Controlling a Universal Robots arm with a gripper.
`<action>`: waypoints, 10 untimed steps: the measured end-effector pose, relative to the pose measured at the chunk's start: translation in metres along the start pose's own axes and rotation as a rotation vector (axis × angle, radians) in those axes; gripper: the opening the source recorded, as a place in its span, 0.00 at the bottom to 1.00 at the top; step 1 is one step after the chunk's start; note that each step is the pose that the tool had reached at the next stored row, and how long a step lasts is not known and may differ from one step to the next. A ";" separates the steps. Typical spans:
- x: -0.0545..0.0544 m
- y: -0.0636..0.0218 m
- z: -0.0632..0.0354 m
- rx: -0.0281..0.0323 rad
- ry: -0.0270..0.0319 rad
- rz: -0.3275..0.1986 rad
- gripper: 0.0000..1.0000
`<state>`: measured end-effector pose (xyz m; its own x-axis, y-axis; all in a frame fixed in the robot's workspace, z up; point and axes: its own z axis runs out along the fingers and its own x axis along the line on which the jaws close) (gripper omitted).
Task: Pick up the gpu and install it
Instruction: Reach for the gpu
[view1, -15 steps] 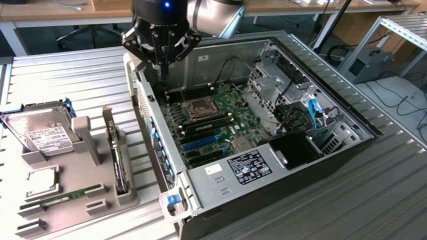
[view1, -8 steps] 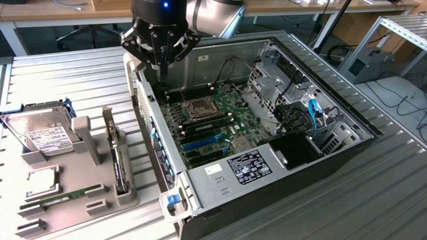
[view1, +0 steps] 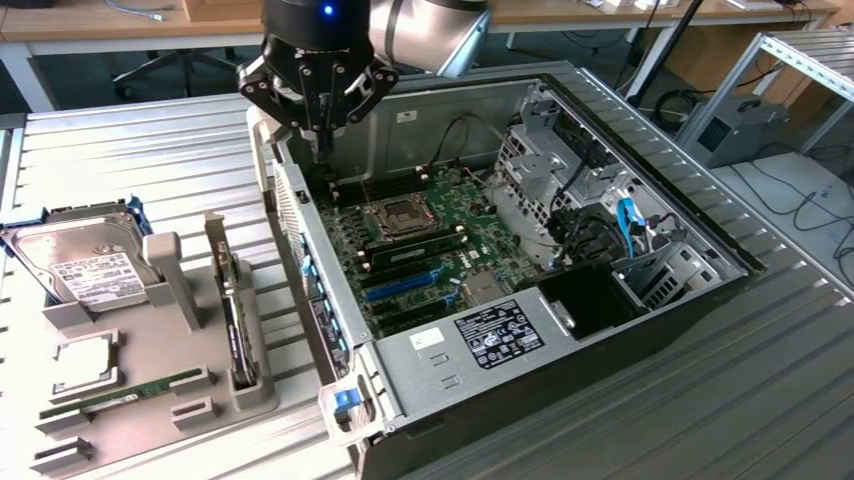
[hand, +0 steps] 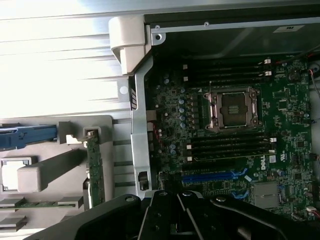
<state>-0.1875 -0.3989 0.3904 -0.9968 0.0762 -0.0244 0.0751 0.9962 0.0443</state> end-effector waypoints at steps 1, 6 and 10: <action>0.000 0.0000 0.0000 0.0000 0.0000 0.000 0.11; 0.002 -0.0002 0.0002 0.0000 0.0000 0.000 0.11; 0.003 -0.0003 0.0003 0.0000 0.0000 0.000 0.11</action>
<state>-0.1908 -0.3989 0.3900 -0.9968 0.0762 -0.0245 0.0751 0.9962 0.0444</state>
